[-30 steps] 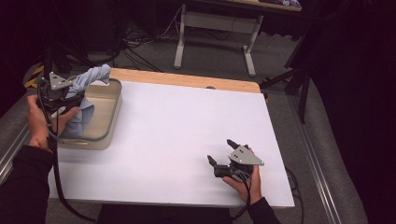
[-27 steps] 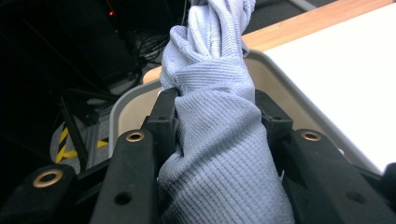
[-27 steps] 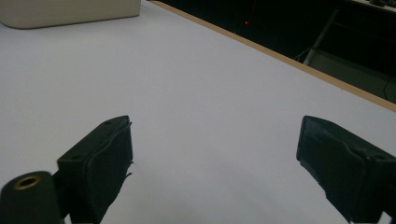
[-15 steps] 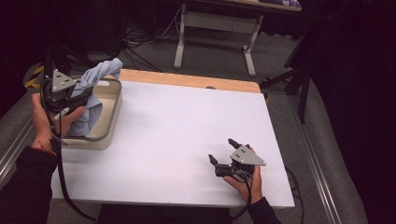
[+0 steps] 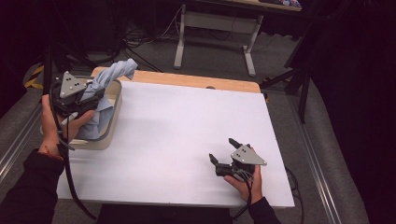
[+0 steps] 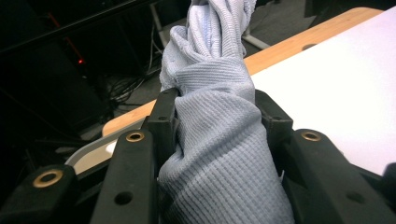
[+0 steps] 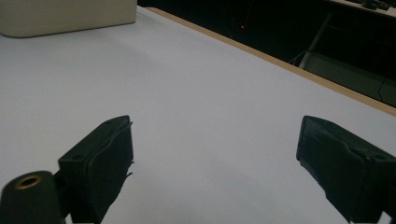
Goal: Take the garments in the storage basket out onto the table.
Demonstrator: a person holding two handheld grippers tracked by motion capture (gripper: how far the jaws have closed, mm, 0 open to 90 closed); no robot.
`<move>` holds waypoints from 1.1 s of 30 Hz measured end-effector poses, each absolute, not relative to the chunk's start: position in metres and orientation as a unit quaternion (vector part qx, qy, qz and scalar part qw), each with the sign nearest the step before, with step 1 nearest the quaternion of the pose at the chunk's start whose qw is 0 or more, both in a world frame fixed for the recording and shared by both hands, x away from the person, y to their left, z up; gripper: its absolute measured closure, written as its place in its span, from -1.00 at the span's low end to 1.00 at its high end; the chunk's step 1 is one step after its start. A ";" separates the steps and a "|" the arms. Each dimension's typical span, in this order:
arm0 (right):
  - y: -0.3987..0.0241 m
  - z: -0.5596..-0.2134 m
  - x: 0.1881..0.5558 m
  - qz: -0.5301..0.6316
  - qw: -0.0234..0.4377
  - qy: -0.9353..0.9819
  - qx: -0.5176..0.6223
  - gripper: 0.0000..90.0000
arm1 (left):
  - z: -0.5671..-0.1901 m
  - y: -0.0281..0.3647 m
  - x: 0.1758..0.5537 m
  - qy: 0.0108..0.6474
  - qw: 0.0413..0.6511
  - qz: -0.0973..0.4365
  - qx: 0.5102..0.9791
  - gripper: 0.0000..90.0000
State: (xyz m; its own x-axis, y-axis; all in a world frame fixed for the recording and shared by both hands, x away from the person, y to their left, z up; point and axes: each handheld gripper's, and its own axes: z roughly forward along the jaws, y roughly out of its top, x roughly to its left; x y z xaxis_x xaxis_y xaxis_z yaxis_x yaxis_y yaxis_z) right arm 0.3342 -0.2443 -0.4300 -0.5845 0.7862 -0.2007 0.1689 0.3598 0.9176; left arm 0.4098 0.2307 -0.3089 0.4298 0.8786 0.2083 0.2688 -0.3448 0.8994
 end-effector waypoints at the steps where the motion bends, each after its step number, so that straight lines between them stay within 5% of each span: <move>1: -0.244 -0.430 0.334 0.469 0.330 0.756 0.315 -0.75 | -0.308 0.228 0.408 0.388 0.422 0.362 0.735 0.32; 33: -0.247 -0.429 0.333 0.472 0.329 0.756 0.312 -0.75 | -0.310 0.155 0.381 0.306 0.469 0.317 0.765 0.31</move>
State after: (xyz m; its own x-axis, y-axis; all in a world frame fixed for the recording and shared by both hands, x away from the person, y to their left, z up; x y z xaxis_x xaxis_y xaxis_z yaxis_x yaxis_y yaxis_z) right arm 0.3334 -0.2467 -0.4294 -0.5896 0.7819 -0.2024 0.1611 0.3594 0.9192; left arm 0.3808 0.1551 -0.3098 0.6114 0.7662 0.1979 0.1714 -0.3724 0.9121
